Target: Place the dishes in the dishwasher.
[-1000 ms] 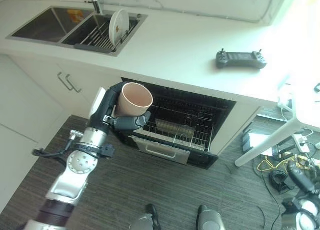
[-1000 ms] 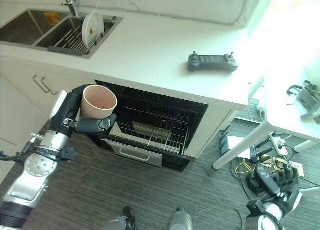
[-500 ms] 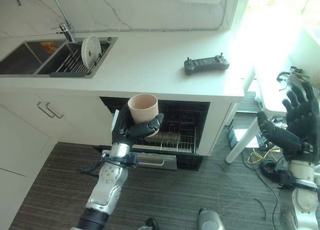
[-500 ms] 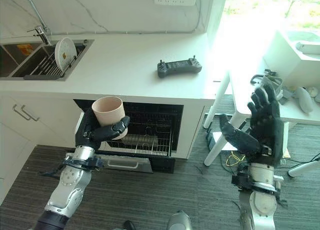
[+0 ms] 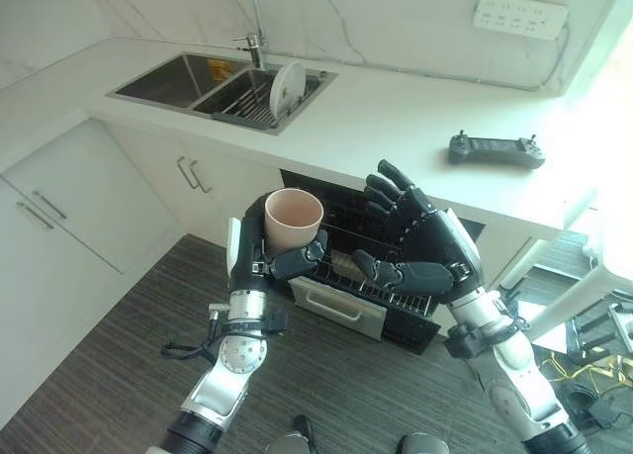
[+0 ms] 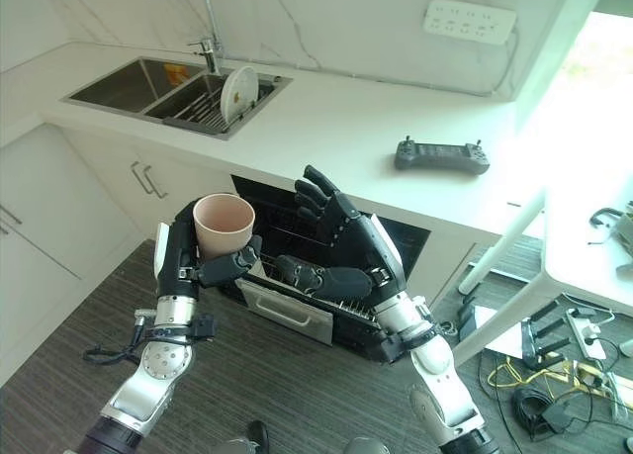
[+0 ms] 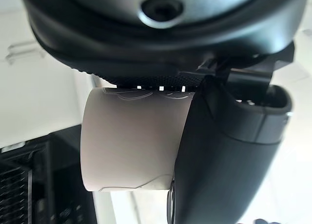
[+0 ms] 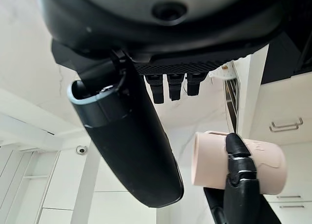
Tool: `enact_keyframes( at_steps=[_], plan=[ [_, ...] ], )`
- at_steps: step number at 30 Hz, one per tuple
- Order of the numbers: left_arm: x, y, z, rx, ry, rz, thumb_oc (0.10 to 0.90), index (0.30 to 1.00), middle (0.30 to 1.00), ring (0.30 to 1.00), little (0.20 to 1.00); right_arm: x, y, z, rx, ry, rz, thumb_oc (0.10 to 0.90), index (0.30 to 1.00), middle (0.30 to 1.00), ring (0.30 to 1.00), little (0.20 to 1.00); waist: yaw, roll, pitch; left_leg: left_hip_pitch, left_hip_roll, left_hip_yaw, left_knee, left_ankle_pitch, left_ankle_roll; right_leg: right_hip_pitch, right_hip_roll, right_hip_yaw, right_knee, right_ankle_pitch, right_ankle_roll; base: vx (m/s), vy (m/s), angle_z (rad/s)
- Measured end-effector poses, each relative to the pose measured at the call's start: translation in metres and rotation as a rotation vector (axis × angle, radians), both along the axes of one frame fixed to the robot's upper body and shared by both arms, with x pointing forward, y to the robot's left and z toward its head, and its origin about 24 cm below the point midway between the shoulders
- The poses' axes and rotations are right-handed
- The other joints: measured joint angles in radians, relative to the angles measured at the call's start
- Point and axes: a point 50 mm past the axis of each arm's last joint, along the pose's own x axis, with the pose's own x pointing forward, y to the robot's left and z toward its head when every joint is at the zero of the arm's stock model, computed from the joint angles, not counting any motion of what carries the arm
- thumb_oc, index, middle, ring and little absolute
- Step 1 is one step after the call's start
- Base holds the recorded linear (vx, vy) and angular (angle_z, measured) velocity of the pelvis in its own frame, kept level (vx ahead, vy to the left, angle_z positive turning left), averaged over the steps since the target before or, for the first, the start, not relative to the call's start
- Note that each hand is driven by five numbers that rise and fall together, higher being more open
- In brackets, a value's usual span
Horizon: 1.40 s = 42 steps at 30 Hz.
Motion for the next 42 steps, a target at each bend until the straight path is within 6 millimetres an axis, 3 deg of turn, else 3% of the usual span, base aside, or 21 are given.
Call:
enact_keyframes(
  at_steps=[4,10,28,42],
  plan=[
    [-0.002,-0.004,0.004,0.089,-0.074,0.028,0.4,0.3,0.3,0.3,0.3,0.005,0.024,-0.014,-0.018,0.125,0.079,0.8,0.9,0.9,0.9,0.9,0.01,-0.012,-0.022,-0.011,-0.005,-0.026,0.009,0.011,-0.01,0.006,-0.004,-0.03,0.0,-0.003,0.004,0.01,-0.03,0.2],
    [-0.003,-0.003,0.005,0.093,-0.104,0.069,0.4,0.3,0.3,0.3,0.3,0.011,0.034,-0.029,-0.015,0.215,0.067,0.8,0.9,0.9,0.9,0.9,0.033,-0.013,-0.023,-0.009,-0.006,-0.042,0.008,0.004,-0.002,0.022,-0.004,-0.045,-0.002,-0.011,0.002,0.01,-0.017,0.08],
    [0.002,-0.01,0.001,0.103,-0.087,0.043,0.4,0.3,0.3,0.3,0.3,0.029,0.054,-0.004,0.054,0.219,0.125,0.8,0.9,0.9,0.9,0.9,0.041,-0.013,-0.023,-0.011,-0.011,-0.065,0.012,0.006,-0.005,0.031,-0.007,-0.068,0.012,-0.024,-0.003,0.0,-0.006,0.03],
    [0.008,-0.023,0.005,0.1,-0.107,0.009,0.4,0.3,0.3,0.3,0.3,0.037,0.07,-0.01,0.063,0.31,0.109,0.8,0.9,0.9,0.9,0.9,0.044,-0.013,-0.023,-0.011,-0.018,-0.074,0.013,0.005,-0.004,0.039,-0.01,-0.076,0.011,-0.027,-0.007,0.0,0.0,0.0]
  ],
)
